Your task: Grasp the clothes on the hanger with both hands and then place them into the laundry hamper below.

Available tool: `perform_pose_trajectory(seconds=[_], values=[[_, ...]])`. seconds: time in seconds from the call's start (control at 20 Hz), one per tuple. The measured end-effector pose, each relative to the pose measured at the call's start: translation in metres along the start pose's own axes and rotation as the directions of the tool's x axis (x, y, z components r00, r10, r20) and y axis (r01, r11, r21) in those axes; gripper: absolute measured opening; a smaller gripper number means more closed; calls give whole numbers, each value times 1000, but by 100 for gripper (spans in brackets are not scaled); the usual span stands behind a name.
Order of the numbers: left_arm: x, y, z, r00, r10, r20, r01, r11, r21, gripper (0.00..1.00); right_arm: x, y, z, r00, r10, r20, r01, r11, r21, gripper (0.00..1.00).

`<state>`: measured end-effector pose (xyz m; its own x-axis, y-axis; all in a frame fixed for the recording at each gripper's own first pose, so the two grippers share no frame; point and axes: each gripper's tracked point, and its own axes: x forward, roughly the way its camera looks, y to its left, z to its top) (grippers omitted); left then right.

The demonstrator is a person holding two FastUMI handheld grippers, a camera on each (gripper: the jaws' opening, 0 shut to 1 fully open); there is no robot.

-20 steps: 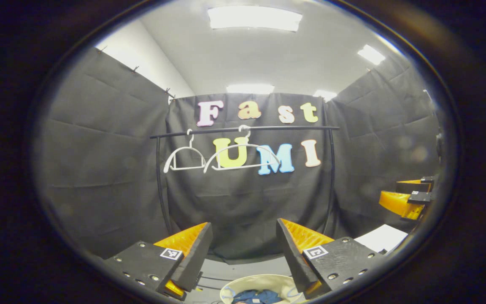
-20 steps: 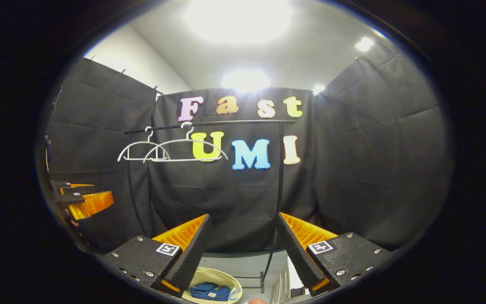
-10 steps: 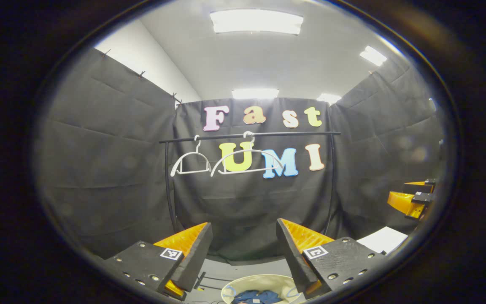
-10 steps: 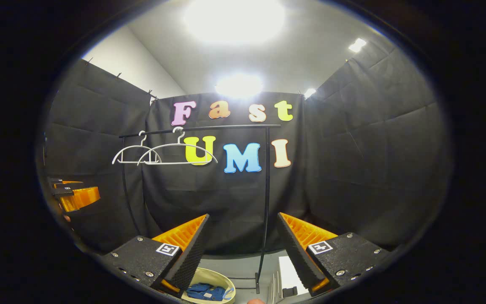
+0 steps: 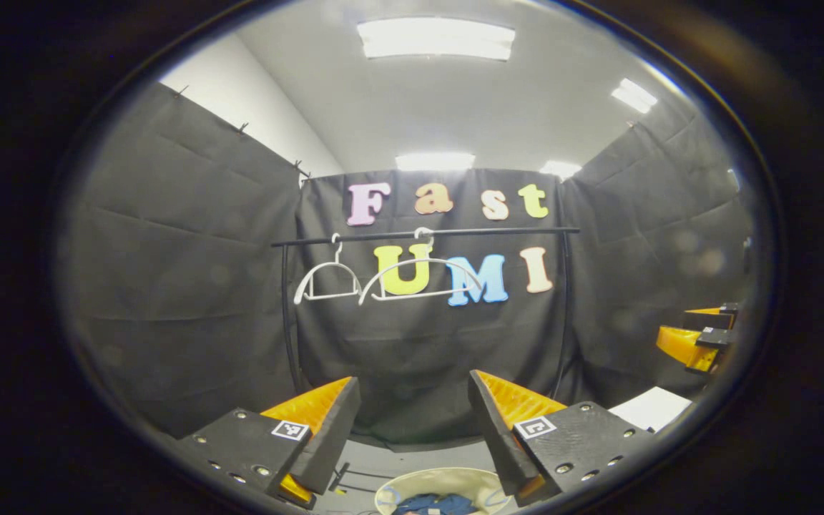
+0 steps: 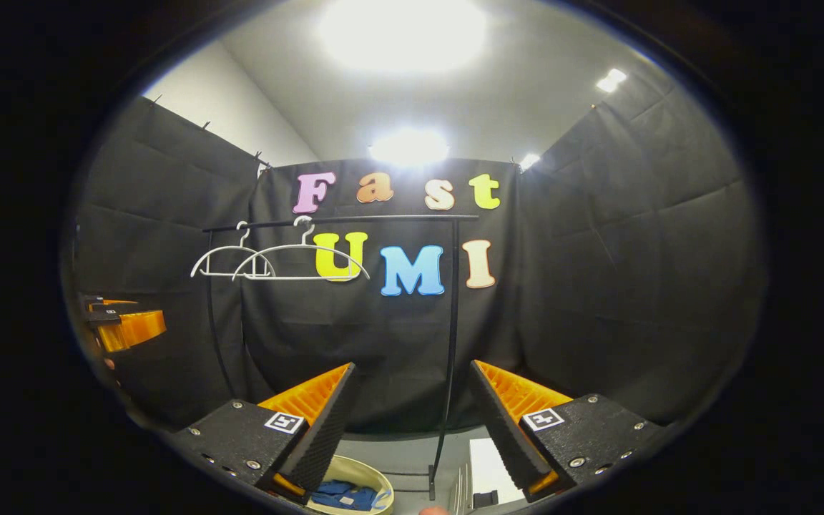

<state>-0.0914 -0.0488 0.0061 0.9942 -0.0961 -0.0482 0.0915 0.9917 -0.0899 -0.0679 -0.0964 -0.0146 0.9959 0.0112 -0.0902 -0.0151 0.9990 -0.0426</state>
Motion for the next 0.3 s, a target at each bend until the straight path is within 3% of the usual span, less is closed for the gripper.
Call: perform_pose_trajectory(seconds=[0.3], values=[[0,2,0,1000,7,2,-7,1000,7,88,2,1,-3,1000,6,-1,-6,1000,-6,95]])
